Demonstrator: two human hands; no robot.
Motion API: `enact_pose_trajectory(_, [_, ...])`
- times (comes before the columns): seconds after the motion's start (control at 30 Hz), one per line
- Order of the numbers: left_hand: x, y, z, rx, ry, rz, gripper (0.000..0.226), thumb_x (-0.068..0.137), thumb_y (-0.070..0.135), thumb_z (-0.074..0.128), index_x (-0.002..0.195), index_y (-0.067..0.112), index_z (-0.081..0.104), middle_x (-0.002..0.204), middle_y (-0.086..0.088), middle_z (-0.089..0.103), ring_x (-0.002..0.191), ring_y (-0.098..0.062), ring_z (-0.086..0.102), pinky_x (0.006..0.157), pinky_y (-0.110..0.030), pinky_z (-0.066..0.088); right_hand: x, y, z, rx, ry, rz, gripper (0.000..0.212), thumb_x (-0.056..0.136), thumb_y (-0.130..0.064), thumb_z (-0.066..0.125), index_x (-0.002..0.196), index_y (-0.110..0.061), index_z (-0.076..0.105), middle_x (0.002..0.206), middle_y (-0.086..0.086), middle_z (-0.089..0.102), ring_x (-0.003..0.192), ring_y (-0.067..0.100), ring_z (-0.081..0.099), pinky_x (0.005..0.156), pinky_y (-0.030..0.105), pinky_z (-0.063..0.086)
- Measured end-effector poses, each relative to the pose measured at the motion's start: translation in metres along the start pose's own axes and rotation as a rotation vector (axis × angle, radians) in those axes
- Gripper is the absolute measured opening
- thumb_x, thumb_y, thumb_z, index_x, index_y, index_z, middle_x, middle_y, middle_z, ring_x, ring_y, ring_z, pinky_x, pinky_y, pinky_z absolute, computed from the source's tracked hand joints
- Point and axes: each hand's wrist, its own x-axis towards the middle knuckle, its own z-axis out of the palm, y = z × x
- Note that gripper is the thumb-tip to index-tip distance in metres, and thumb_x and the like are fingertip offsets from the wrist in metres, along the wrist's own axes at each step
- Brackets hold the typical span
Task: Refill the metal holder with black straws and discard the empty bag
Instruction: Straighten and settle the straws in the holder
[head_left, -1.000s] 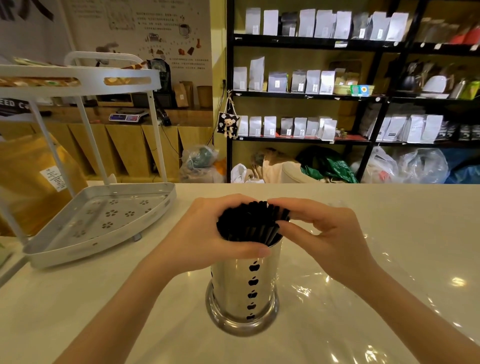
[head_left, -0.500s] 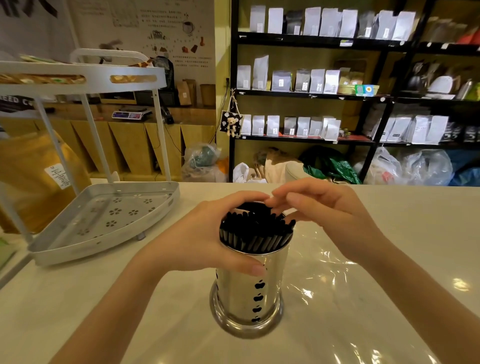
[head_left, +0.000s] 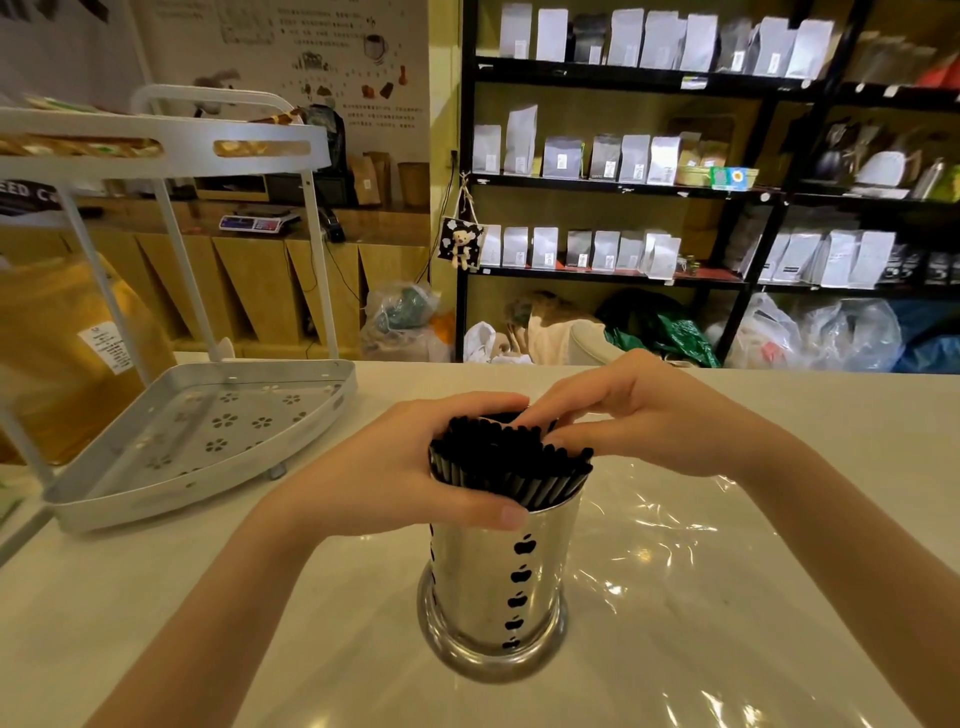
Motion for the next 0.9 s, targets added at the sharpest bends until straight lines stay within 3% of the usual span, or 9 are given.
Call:
enact_pose_trajectory(0.27, [0.0003, -0.0022, -0.001, -0.034, -0.033, 0.0, 0.045, 0.069, 0.025, 0.075, 0.108, 0.041, 0.059, 0.106, 0.017, 0.066, 0.1, 0.001, 0.059, 0.082, -0.015, 0.05, 0.0029, 0.0013, 0.0046, -0.03, 0.064, -0.035, 0.031, 0.081, -0.005, 0.064, 0.084, -0.035, 0.07, 0.077, -0.027, 0.07, 0.087, 0.004, 0.067, 0.075, 0.012, 0.052])
enact_pose_trajectory(0.37, [0.0007, -0.0039, -0.0017, -0.03, -0.047, 0.007, 0.044, 0.07, 0.024, 0.074, 0.109, 0.039, 0.06, 0.106, 0.015, 0.067, 0.102, -0.002, 0.06, 0.084, -0.019, 0.051, 0.0024, 0.0024, 0.0045, -0.013, 0.112, -0.043, 0.023, 0.078, -0.015, 0.066, 0.082, -0.037, 0.071, 0.077, -0.024, 0.071, 0.084, 0.004, 0.067, 0.076, 0.014, 0.053])
enact_pose_trajectory(0.5, [0.0016, -0.0049, -0.0023, -0.031, -0.031, 0.005, 0.051, 0.068, 0.027, 0.075, 0.112, 0.044, 0.056, 0.11, 0.019, 0.064, 0.105, 0.002, 0.057, 0.084, -0.015, 0.05, 0.0013, 0.0028, 0.0042, 0.067, 0.206, -0.059, 0.013, 0.074, -0.022, 0.065, 0.084, -0.027, 0.072, 0.081, -0.008, 0.073, 0.079, 0.008, 0.068, 0.074, 0.019, 0.055])
enact_pose_trajectory(0.7, [0.0009, -0.0035, -0.0019, -0.039, -0.039, 0.012, 0.05, 0.066, 0.026, 0.077, 0.106, 0.047, 0.057, 0.112, 0.027, 0.06, 0.104, 0.009, 0.055, 0.079, -0.006, 0.045, 0.0015, 0.0012, 0.0071, 0.109, 0.362, -0.114, 0.022, 0.079, -0.018, 0.061, 0.099, -0.025, 0.064, 0.086, 0.0, 0.074, 0.075, 0.008, 0.069, 0.069, 0.019, 0.054])
enact_pose_trajectory(0.9, [-0.0003, 0.0019, -0.0053, -0.088, -0.05, 0.041, 0.052, 0.058, 0.045, 0.07, 0.106, 0.056, 0.054, 0.109, 0.032, 0.061, 0.106, 0.01, 0.054, 0.08, -0.004, 0.042, 0.0028, 0.0015, 0.0087, 0.051, 0.499, -0.152, 0.022, 0.076, -0.025, 0.064, 0.097, -0.026, 0.068, 0.086, -0.004, 0.074, 0.084, 0.01, 0.07, 0.071, 0.019, 0.055])
